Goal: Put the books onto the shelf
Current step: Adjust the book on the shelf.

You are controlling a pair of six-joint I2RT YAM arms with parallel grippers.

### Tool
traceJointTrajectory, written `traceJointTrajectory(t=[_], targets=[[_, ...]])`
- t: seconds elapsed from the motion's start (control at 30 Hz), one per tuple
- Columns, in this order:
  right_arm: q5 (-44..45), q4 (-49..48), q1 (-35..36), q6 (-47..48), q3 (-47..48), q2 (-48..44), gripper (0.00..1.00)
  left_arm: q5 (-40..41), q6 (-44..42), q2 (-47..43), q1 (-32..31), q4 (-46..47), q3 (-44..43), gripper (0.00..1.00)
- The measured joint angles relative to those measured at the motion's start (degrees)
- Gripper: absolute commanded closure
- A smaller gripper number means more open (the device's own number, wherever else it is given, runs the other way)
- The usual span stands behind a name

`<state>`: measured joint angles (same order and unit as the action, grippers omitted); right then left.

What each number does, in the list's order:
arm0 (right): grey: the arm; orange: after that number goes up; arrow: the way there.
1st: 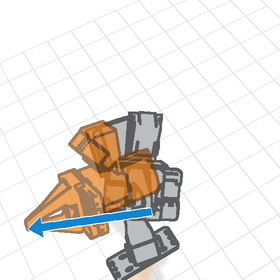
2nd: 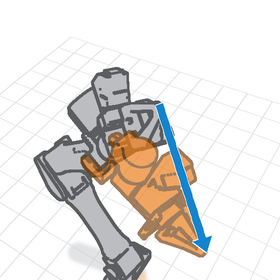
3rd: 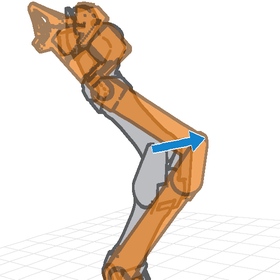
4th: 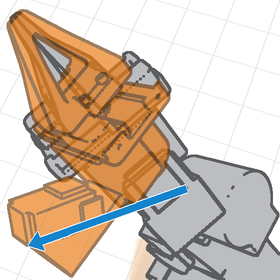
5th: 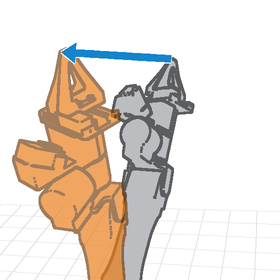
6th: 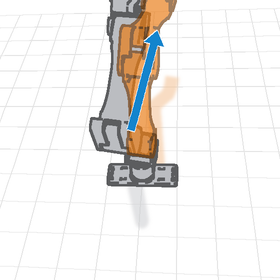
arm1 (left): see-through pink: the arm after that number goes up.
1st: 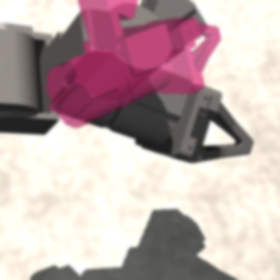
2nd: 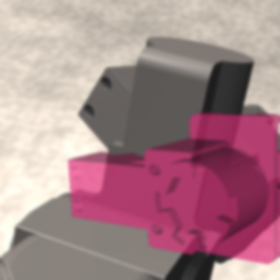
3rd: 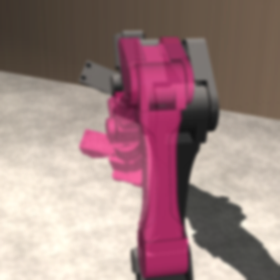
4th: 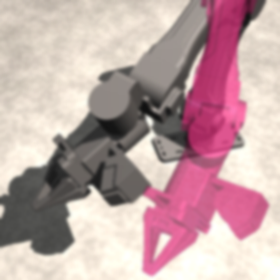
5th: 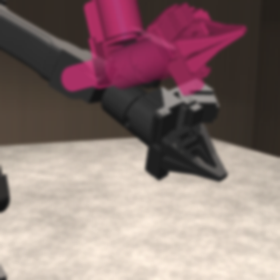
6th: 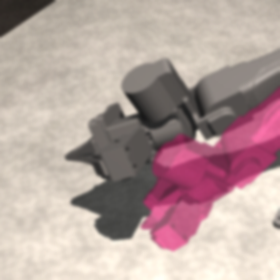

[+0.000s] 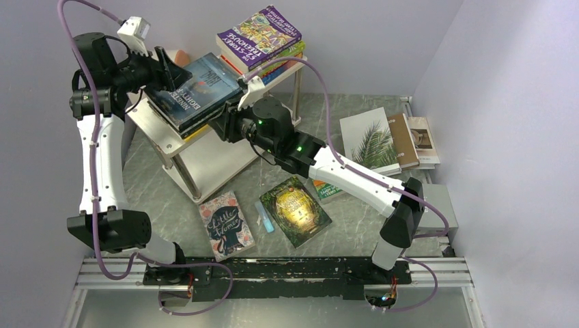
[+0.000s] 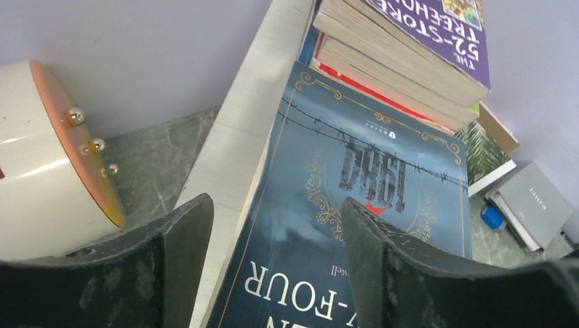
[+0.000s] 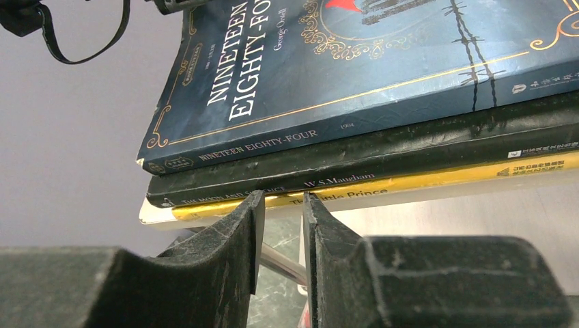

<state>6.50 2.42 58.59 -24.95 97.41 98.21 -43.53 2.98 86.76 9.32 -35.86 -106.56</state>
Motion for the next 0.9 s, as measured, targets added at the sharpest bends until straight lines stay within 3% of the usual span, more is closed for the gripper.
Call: traceJointTrajectory(t=[0.17, 0.4, 0.63, 0.9], targets=[[0.1, 0.0, 0.0, -0.4, 0.0, 0.0, 0.70, 2.0, 0.7, 0.0, 0.0, 0.0, -1.3, 0.16], [0.2, 0.0, 0.0, -0.7, 0.0, 0.0, 0.70, 2.3, 1.3, -0.1, 0.0, 0.1, -1.7, 0.47], [0.4, 0.1, 0.0, -0.7, 0.2, 0.2, 0.72, 1.4, -0.8, -0.7, 0.0, 0.7, 1.1, 0.50], [0.4, 0.4, 0.0, -0.7, 0.5, 0.2, 0.72, -0.2, -2.0, -0.8, 0.3, 1.7, 1.7, 0.61]])
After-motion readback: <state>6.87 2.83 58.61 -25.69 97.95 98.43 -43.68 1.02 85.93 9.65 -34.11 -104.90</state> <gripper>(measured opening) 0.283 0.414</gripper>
